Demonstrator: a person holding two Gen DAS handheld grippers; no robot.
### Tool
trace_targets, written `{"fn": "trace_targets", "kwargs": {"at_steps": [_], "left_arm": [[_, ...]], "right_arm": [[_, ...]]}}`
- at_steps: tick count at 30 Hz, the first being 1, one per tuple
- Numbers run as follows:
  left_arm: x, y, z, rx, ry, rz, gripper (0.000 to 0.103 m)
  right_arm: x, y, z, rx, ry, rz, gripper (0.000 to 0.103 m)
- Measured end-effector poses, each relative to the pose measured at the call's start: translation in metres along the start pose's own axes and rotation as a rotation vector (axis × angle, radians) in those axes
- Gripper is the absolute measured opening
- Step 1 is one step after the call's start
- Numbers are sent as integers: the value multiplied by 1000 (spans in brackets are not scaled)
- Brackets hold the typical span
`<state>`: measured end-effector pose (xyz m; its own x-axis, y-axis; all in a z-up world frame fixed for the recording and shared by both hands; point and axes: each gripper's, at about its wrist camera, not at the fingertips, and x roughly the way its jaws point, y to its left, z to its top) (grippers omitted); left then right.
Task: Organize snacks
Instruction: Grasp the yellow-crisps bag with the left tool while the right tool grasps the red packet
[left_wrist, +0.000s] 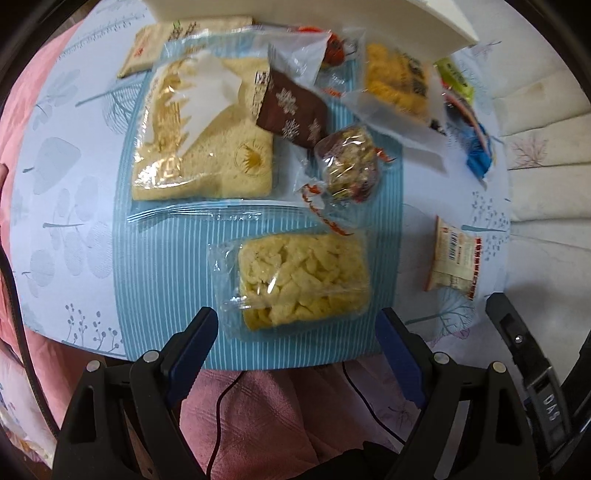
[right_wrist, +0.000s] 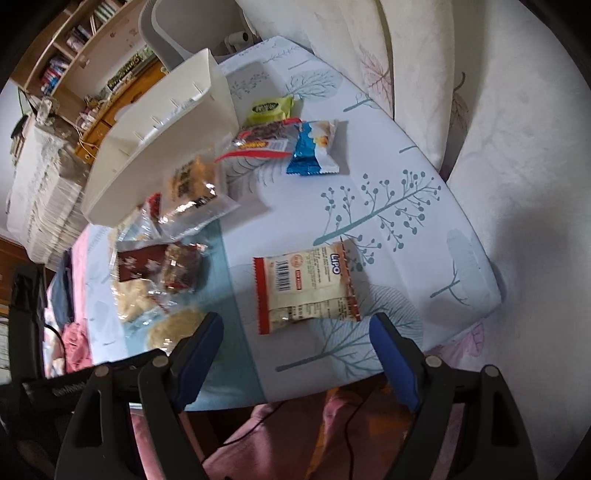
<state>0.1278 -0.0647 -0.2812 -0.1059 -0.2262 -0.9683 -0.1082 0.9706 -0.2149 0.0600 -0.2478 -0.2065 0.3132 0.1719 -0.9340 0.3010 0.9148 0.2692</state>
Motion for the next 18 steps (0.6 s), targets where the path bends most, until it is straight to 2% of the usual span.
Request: {"fn": "trace_targets", "kwargs": {"at_steps": [11,18], "left_arm": [[34,2,24,6,82,7,94],[50,-3,42,16,113,4,99]], "right_arm": [[44,16,-8,-86,48,-112,82],[57,17,-10,-119,45,-185,82]]}}
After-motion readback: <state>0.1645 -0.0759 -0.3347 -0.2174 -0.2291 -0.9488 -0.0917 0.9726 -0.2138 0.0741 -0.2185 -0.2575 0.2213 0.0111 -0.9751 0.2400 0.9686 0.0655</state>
